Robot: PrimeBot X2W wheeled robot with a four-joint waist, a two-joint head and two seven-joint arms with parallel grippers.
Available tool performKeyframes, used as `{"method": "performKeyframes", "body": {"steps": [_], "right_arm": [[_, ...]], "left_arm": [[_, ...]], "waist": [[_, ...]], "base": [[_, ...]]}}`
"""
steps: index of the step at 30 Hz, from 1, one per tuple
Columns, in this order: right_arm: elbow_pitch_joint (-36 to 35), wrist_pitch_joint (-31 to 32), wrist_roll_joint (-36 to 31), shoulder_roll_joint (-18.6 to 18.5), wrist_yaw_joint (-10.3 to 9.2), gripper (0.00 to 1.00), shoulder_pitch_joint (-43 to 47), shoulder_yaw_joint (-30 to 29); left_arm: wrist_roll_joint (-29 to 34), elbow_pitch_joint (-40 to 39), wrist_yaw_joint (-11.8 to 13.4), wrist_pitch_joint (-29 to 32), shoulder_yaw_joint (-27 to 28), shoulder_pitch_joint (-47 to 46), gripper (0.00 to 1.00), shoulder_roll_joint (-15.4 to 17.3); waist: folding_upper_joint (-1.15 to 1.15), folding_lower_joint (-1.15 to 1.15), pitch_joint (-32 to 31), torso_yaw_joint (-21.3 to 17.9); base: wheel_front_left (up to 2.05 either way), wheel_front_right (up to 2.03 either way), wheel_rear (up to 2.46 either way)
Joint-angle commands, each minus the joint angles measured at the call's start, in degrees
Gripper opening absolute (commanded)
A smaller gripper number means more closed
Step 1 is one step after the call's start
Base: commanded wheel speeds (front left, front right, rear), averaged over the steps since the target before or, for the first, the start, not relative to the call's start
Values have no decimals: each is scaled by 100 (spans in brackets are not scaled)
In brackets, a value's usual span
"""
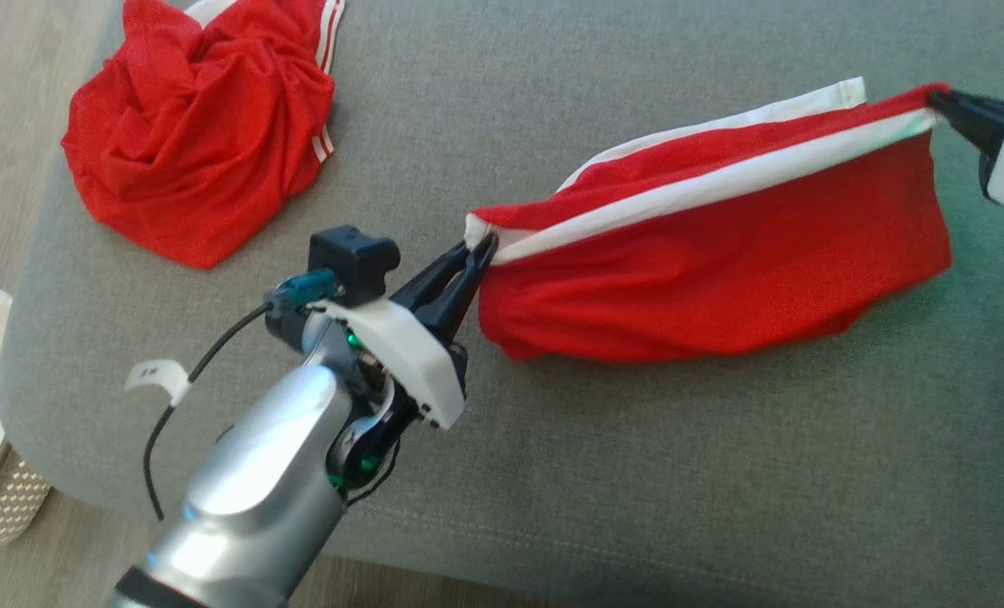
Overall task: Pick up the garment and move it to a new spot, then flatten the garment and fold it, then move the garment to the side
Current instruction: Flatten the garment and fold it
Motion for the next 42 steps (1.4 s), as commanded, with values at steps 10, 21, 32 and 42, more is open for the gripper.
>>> {"method": "performKeyframes", "body": {"steps": [10,21,32,42], "right_arm": [[480,-564,-225,-38,-3,0,-684,388],[1070,-997,14,-4,-3,69,-952,543],[1350,-2287,83,60,-3,100,-1017,471],[1050,-3724,335,180,-3,100,-412,514]], "left_arm": [[100,569,-35,-385,196,-709,0,-247],[34,1154,-66,-654,201,-987,96,-453],[-99,1432,95,-914,392,-1066,100,-557],[-187,1373,400,-1115,935,-777,100,-493]], "waist": [[0,0,423,90],[0,0,554,100],[0,0,592,29],[0,0,8,-207]], "base": [[0,0,0],[0,0,0],[0,0,0],[0,0,0]]}}
